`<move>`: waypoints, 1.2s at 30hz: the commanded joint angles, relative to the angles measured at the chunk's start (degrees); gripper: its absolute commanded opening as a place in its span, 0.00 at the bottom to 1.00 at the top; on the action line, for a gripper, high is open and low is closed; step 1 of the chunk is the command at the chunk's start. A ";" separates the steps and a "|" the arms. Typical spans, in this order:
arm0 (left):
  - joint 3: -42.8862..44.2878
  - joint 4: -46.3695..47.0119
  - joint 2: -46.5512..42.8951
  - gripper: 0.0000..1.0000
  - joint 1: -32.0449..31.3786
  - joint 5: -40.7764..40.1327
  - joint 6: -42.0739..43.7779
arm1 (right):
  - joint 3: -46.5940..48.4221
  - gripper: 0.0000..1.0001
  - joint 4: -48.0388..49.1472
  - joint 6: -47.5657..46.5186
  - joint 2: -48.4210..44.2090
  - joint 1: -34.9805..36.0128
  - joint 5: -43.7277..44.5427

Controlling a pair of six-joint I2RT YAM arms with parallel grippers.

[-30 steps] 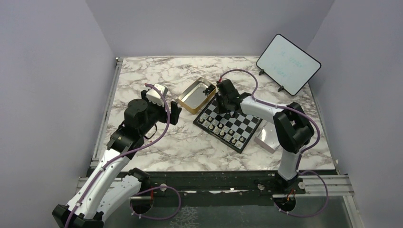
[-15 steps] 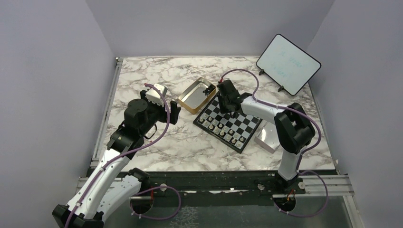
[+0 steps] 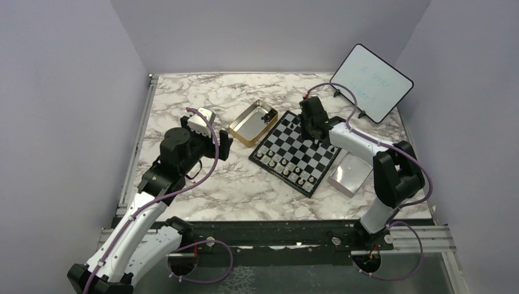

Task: Set up the chess pieces on the board
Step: Pick up the chess piece from the chessboard, then place the chess piece on the chessboard.

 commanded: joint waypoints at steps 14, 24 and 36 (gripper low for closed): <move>-0.45 0.47 -1.06 0.99 -0.44 -1.46 0.51 | -7.38 0.07 -0.95 -0.28 -6.01 -12.34 -0.91; -0.43 0.48 -1.02 0.99 -0.49 -1.62 0.59 | -8.30 0.07 -0.62 -0.31 -5.18 -13.07 -2.08; -0.49 0.51 -1.01 0.99 -0.47 -1.51 0.55 | -8.54 0.08 -1.03 0.26 -4.13 -13.30 -2.97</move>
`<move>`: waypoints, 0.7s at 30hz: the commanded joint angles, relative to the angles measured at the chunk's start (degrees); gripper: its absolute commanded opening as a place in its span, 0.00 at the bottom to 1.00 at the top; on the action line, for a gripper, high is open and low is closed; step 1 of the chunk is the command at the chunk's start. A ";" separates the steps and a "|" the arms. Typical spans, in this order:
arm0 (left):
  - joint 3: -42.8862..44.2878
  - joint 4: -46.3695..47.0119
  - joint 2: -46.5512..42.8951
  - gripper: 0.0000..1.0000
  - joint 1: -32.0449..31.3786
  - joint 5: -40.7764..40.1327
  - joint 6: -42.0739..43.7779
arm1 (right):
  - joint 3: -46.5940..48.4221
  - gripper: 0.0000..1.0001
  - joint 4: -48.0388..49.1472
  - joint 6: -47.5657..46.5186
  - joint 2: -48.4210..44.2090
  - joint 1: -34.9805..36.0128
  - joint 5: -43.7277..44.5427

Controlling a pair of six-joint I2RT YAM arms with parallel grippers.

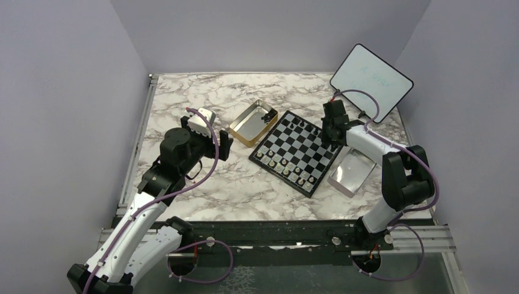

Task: Set up the chess pieces on the board
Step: Place the chess piece on the chessboard.

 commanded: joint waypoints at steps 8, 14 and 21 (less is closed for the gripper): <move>-0.42 0.47 -0.84 0.99 -0.11 -1.23 0.48 | -1.32 0.10 -0.21 0.52 0.24 -0.49 -1.25; -0.44 0.47 -0.77 0.99 -0.15 -1.22 0.46 | -1.55 0.11 0.29 0.51 0.51 -0.49 -1.19; -0.44 0.47 -0.78 0.99 -0.15 -1.22 0.46 | -1.59 0.12 0.49 0.53 0.81 -0.45 -1.42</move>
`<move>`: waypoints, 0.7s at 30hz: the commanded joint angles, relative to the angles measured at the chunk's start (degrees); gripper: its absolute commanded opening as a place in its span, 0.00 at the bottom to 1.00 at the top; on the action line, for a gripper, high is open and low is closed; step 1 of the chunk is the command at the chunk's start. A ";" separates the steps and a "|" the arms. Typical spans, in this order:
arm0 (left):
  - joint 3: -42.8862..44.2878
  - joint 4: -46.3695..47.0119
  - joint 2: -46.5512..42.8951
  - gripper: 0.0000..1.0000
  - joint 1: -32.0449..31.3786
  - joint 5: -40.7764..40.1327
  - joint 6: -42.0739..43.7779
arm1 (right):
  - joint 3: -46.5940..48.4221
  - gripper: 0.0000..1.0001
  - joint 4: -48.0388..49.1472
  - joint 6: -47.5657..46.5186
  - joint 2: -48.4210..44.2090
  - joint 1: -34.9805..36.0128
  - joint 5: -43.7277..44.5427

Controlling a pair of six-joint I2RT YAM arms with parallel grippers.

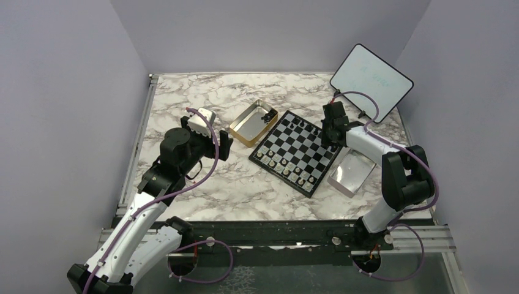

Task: Set up the chess pieces on the board
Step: Place the chess piece on the chessboard.

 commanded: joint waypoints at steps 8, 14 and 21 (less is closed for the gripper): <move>-0.42 0.47 -0.84 0.99 -0.15 -1.15 0.48 | -1.05 0.13 1.40 0.69 1.25 -0.49 -1.14; -0.45 0.47 -0.88 0.99 -0.10 -1.22 0.48 | -1.17 0.17 1.55 0.78 1.35 -0.49 -1.16; -0.55 0.47 -0.69 0.99 -0.15 -1.22 0.48 | -0.63 0.24 0.84 1.20 0.42 -0.49 -1.27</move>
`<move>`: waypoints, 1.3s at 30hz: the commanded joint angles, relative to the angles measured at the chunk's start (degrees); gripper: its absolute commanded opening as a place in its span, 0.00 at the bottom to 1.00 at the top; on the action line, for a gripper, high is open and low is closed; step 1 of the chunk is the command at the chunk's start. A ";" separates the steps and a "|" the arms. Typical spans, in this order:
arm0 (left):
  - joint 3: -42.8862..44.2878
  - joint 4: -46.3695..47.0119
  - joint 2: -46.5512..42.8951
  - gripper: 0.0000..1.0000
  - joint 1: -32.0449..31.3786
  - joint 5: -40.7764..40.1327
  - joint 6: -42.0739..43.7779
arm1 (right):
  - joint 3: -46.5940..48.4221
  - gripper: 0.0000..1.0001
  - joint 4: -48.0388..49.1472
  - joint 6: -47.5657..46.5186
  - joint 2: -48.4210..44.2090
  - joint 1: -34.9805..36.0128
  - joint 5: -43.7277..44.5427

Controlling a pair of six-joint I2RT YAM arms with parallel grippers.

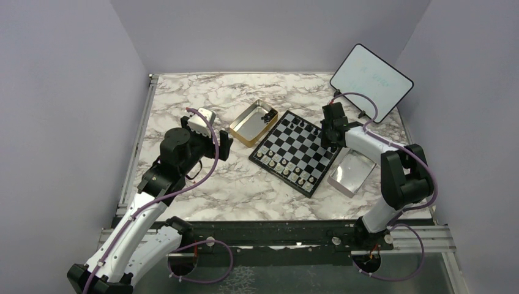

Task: Set up the chess pieces on the board
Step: Place the chess piece on the chessboard, then pick up the chess piece from the storage box.

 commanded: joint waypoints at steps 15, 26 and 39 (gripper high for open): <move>-0.32 0.91 4.09 0.99 -0.15 -3.13 -2.24 | 4.63 0.43 -6.49 0.52 -8.17 -0.49 -3.33; 14.72 0.68 27.95 0.92 0.18 -2.98 -2.74 | 0.85 0.94 -3.99 0.51 -18.37 -0.40 -15.87; 43.04 0.28 63.90 0.53 1.05 5.69 9.22 | 2.50 1.00 -8.02 -1.43 -24.23 -0.40 -20.31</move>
